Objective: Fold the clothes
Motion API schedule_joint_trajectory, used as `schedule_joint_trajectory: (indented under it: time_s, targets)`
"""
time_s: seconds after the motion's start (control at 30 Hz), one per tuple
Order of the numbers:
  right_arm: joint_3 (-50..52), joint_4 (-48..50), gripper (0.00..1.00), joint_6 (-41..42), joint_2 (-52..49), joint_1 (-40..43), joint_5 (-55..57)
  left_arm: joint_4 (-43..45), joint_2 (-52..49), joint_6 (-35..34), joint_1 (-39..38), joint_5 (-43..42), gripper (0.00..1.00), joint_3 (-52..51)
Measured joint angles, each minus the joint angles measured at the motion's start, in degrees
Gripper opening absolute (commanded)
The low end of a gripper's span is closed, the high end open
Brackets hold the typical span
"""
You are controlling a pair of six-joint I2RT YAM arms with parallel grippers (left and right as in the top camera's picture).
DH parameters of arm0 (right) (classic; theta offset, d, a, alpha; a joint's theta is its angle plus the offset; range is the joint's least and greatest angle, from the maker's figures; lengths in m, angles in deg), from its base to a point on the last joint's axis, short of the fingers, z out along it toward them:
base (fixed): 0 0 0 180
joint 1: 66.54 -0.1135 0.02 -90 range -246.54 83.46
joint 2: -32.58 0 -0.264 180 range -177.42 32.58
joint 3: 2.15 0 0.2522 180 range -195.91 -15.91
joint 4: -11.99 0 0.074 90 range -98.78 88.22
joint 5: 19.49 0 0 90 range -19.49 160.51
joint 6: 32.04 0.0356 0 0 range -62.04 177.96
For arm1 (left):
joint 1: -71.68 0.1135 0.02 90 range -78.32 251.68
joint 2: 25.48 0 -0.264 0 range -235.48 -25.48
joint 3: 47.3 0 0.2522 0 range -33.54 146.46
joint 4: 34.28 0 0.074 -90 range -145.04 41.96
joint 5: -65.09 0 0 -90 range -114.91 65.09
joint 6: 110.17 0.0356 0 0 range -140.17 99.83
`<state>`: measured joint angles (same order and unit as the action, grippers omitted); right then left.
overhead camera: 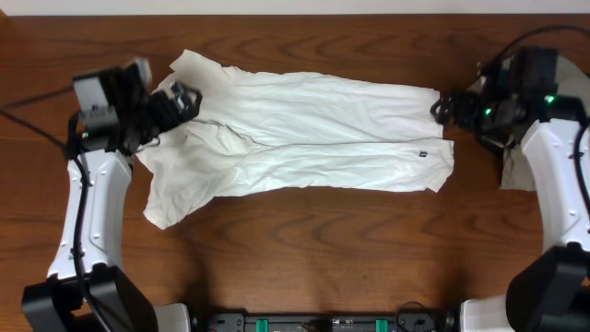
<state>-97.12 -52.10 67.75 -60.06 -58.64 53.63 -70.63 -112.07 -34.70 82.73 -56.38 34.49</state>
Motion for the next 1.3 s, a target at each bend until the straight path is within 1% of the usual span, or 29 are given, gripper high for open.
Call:
schedule_joint_trajectory:
  time_s: [0.13,0.27,0.4,0.5,0.57,0.67,0.9,1.07,1.2,1.3]
  targets:
    - [-9.0,-1.8,0.88,-1.0,-0.4,0.0,0.2,-5.3,-1.2,0.2,-3.5,3.8,1.0,9.5]
    - [-17.0,-3.2,0.84,-1.4,-2.9,-0.5,0.2,-12.7,-6.8,0.4,-5.8,7.6,1.0,22.1]
    - [-25.9,-8.9,0.85,-2.2,-10.6,-1.9,0.2,-24.0,-18.3,1.0,-6.0,9.6,1.0,37.5]
    - [-32.1,-13.3,0.86,-3.0,-17.8,-2.6,0.2,-29.5,-27.2,1.2,-5.8,10.4,1.0,46.7]
    - [-35.9,-16.1,0.87,-3.7,-23.0,-3.0,0.3,-31.4,-32.6,1.6,-5.7,10.7,1.0,51.6]
    - [-39.7,-18.2,0.88,-4.7,-30.0,-3.5,0.4,-30.9,-39.0,2.6,-5.3,10.9,1.0,55.5]
    - [-40.3,-18.3,0.92,-7.6,-39.2,-4.2,2.7,-24.0,-46.3,6.9,-4.8,12.4,1.0,55.9]
    - [-40.3,-16.6,0.93,-8.7,-41.9,-4.2,5.0,-17.4,-48.9,8.5,-4.7,16.8,0.99,55.9]
    - [-40.3,-15.7,0.94,-9.2,-42.9,-4.2,6.2,-13.5,-50.5,9.1,-4.1,18.4,0.93,56.1]
    - [-40.3,-15.6,0.94,-9.4,-42.9,-4.2,7.5,-12.1,-52.2,9.7,-3.1,18.7,0.93,56.4]
